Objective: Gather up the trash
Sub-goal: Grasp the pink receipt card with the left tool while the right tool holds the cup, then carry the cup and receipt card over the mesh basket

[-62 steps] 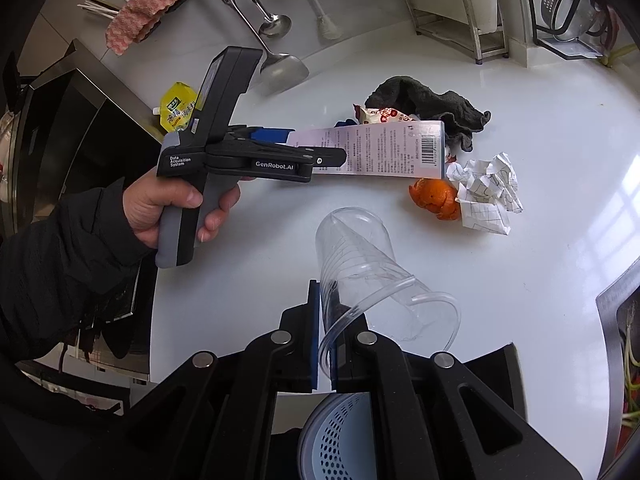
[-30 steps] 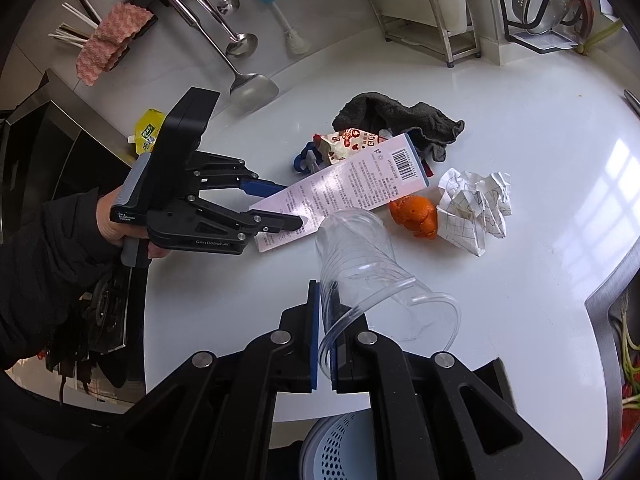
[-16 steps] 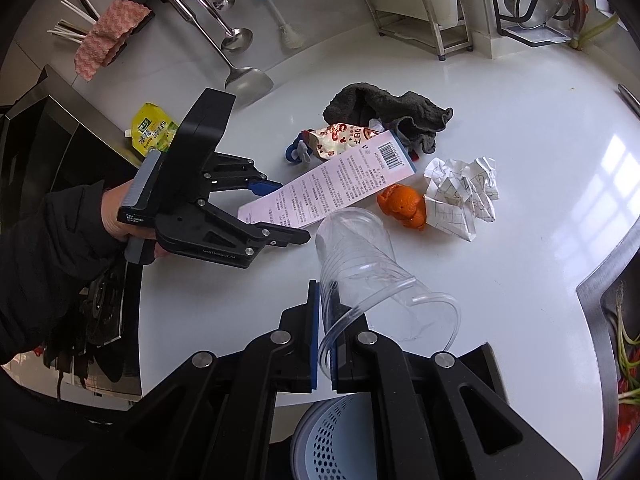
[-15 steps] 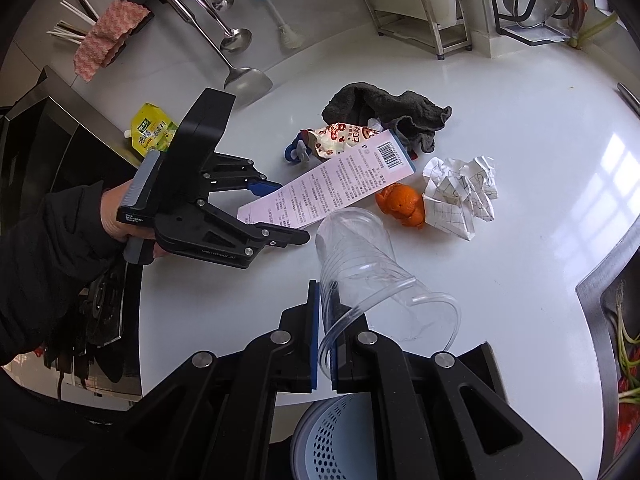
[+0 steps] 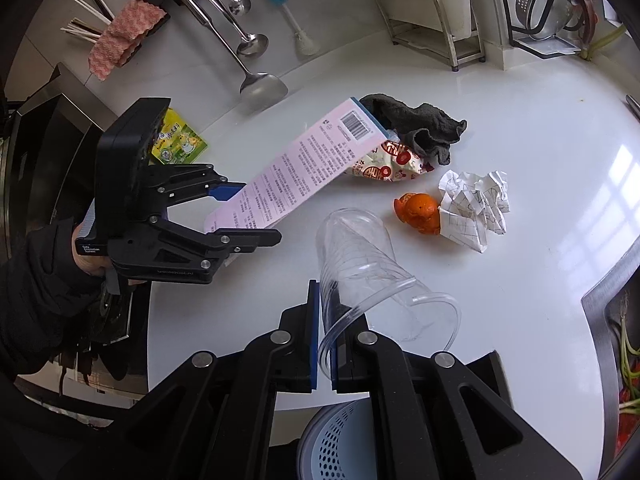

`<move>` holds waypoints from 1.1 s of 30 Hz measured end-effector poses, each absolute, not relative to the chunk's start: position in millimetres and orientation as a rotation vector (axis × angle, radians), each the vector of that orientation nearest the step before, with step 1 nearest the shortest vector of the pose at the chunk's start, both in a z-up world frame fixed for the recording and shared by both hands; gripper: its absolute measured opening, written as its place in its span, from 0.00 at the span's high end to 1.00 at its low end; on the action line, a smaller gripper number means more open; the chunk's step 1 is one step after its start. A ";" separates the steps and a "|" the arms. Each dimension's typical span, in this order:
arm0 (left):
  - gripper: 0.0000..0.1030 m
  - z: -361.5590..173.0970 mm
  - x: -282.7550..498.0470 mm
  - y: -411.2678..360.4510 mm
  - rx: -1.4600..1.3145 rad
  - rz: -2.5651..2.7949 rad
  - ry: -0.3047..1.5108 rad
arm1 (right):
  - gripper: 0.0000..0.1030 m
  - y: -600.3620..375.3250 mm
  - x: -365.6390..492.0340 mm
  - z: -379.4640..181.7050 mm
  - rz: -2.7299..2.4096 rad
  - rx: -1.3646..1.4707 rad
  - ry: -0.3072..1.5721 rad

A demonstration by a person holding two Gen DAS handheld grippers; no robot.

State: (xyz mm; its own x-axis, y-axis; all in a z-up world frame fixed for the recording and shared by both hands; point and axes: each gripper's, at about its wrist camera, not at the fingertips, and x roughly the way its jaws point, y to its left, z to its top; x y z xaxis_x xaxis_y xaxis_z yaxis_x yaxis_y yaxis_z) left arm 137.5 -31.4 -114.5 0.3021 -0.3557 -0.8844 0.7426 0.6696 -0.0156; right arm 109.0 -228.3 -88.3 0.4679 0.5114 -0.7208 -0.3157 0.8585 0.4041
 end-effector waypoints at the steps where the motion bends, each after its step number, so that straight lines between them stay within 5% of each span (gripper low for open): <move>1: 0.51 -109.7 134.0 -29.2 0.429 -0.735 1.012 | 0.96 -227.3 108.2 -87.4 0.516 0.222 0.955; 33: 0.51 -54.9 5.3 -48.6 0.203 -0.099 0.908 | 0.96 -235.4 17.8 -76.0 0.560 0.162 0.894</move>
State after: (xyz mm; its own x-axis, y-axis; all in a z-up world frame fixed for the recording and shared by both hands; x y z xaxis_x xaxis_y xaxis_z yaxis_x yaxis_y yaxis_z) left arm 5.3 -48.6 -54.9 0.6127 0.0003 -0.7904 0.1709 0.9763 0.1329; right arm 17.8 -235.4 -76.0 0.4943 0.5252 -0.6928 -0.3937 0.8457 0.3602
